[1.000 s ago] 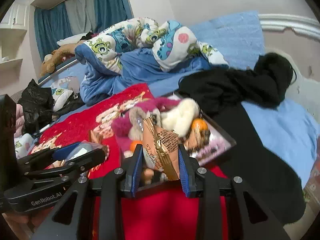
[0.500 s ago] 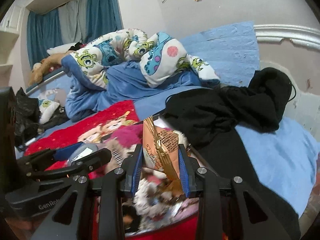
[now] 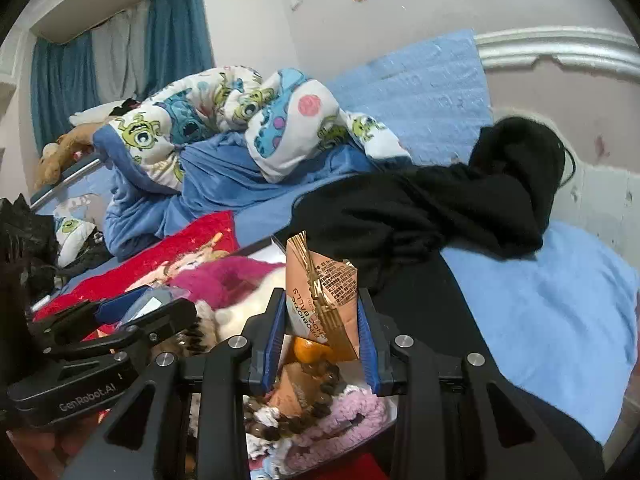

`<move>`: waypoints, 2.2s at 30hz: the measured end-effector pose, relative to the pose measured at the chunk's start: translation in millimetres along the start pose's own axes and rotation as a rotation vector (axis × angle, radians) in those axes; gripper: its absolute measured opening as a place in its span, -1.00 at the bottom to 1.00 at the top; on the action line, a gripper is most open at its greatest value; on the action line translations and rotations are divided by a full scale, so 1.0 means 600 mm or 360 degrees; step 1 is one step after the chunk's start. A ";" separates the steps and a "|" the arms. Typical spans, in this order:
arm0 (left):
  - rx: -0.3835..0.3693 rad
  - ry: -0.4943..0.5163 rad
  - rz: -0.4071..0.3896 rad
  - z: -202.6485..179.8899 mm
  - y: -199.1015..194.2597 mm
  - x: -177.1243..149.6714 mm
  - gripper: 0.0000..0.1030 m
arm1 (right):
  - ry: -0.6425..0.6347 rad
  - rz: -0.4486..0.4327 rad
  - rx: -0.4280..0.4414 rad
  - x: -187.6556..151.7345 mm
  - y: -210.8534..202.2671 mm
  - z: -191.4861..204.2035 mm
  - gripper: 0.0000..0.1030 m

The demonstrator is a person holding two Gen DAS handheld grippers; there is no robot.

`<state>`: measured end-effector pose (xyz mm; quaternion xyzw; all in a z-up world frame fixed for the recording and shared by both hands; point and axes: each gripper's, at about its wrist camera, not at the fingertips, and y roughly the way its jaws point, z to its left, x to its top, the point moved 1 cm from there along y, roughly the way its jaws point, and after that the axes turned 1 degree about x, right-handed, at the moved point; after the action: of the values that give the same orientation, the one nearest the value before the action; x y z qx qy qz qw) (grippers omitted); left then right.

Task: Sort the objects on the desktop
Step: 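Lower the badge bag into the tray and open the left tool while the right tool releases the packet there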

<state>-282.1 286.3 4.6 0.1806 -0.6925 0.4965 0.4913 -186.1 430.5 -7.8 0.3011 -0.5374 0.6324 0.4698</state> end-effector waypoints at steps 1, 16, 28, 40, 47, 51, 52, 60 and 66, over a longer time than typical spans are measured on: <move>0.0012 -0.0001 0.0014 0.001 0.004 -0.003 0.23 | 0.0033 0.0011 0.0015 -0.002 0.004 -0.004 -0.37; 0.0010 -0.0063 0.0030 0.010 0.007 -0.016 0.23 | 0.0045 0.0035 0.0049 -0.013 0.020 -0.003 -0.37; 0.0040 -0.0011 0.0005 -0.004 0.014 -0.037 0.23 | -0.0117 0.0193 0.0017 -0.040 0.066 0.027 -0.37; -0.0049 -0.0095 0.0036 0.001 0.017 -0.051 0.23 | -0.0086 0.0233 0.0010 -0.053 0.075 0.018 -0.37; -0.0099 -0.0175 0.0054 0.014 0.008 -0.072 0.23 | -0.0097 0.0229 0.0004 -0.053 0.074 0.019 -0.37; -0.0085 -0.0168 0.0048 0.014 0.004 -0.075 0.23 | -0.0103 0.0230 -0.0001 -0.054 0.074 0.020 -0.37; -0.0080 -0.0163 0.0048 0.013 0.005 -0.075 0.23 | -0.0106 0.0230 -0.0003 -0.054 0.074 0.020 -0.37; -0.0086 -0.0168 0.0062 0.013 0.004 -0.076 0.23 | -0.0115 0.0229 -0.0013 -0.054 0.075 0.021 -0.36; -0.0095 -0.0155 0.0058 0.013 0.004 -0.078 0.23 | -0.0119 0.0227 -0.0016 -0.054 0.075 0.020 -0.36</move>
<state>-266.7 269.8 -36.8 0.1772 -0.7333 0.4750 0.4530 -216.8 411.0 -51.5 0.2830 -0.5777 0.6499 0.4047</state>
